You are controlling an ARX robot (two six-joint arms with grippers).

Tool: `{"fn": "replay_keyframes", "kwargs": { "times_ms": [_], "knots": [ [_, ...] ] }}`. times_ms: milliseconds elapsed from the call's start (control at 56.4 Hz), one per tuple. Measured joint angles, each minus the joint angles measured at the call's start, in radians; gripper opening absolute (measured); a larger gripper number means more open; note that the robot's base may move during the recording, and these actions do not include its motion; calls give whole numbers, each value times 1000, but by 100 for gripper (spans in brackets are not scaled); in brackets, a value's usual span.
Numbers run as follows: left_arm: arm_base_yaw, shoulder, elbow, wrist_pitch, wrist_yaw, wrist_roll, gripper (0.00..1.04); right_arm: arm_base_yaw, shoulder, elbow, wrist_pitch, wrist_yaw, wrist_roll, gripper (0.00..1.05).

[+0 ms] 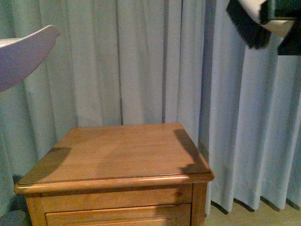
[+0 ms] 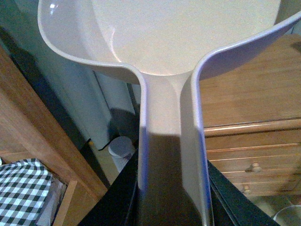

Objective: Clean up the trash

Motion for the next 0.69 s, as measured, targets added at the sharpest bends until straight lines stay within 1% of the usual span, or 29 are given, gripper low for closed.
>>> {"fn": "replay_keyframes", "kwargs": {
  "times_ms": [124,248,355,479,692],
  "knots": [
    [0,0,0,0,0,0,28,3,-163,-146,-1,29,-2,21],
    [0,0,0,0,0,0,28,33,-295,-253,-10,46,-5,21],
    [0,0,0,0,0,0,28,68,-364,-298,-30,66,-5,21],
    [0,0,0,0,0,0,28,129,-452,-358,-47,122,-5,21],
    [0,0,0,0,0,0,28,142,-470,-375,-37,147,-8,21]
  ]
}}
